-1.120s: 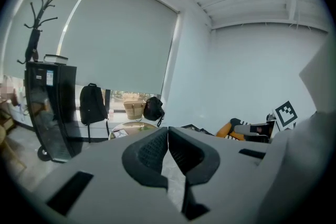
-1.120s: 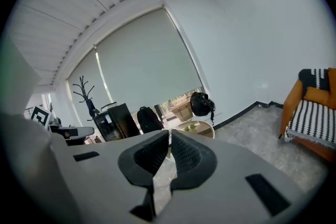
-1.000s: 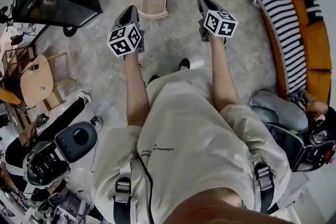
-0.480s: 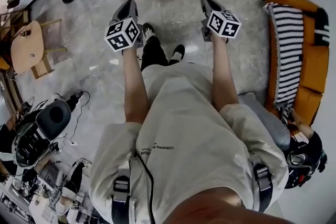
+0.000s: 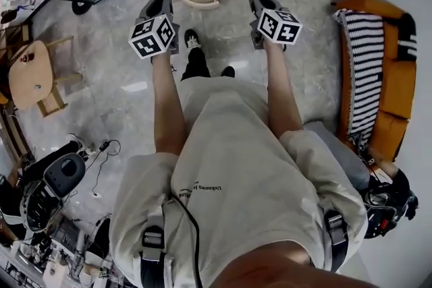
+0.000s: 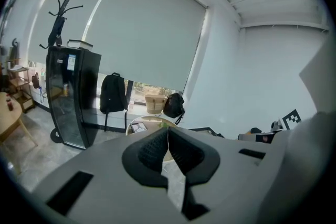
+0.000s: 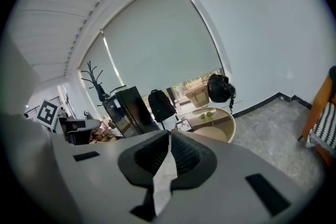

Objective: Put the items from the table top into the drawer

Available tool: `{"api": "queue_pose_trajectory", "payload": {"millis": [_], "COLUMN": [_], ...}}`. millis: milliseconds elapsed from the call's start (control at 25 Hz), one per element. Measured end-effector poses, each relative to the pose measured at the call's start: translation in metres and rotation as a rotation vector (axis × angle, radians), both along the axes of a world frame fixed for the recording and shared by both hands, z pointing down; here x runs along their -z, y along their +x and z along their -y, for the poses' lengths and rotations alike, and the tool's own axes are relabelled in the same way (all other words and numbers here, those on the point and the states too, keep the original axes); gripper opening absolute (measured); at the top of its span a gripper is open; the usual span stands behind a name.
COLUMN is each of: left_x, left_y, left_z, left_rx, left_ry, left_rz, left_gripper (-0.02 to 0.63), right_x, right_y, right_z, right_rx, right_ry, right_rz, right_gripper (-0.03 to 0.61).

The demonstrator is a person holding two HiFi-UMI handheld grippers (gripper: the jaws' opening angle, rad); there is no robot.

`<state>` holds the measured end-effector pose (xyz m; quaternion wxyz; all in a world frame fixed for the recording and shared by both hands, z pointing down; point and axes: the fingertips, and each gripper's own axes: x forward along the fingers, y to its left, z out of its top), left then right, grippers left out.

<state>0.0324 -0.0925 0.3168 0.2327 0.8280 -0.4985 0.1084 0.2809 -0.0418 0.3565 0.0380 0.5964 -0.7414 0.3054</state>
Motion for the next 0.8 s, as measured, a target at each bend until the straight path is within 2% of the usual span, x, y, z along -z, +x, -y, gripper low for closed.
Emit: {"api": "queue_pose_trajectory", "payload": {"millis": [120, 320, 440, 520, 640, 800], "left_x": [0.004, 0.002, -0.007, -0.015, -0.029, -0.051], "left_y": [-0.010, -0.053, -0.072, -0.079, -0.084, -0.094], "left_z": [0.049, 0.124, 0.161, 0.179, 0.201, 0.216], "left_rx": [-0.025, -0.067, -0.056, -0.079, -0.147, -0.190], "left_ry": [0.001, 0.002, -0.013, -0.015, -0.017, -0.040], "left_rz": [-0.025, -0.026, -0.086, -0.105, -0.077, -0.050], "left_gripper": [0.021, 0.021, 0.021, 0.021, 0.021, 0.021], "right_x": [0.007, 0.019, 0.024, 0.019, 0.005, -0.006], "right_y": [-0.019, -0.059, -0.070, -0.078, -0.096, -0.122], "right_z": [0.043, 0.111, 0.147, 0.169, 0.197, 0.227], "right_rx": [-0.005, 0.012, 0.017, 0.018, 0.032, 0.011], "right_ry": [0.002, 0.017, 0.029, 0.034, 0.037, 0.066], "right_rz": [-0.020, -0.141, -0.213, -0.277, -0.333, -0.332], "right_gripper": [0.041, 0.041, 0.041, 0.041, 0.041, 0.041]}}
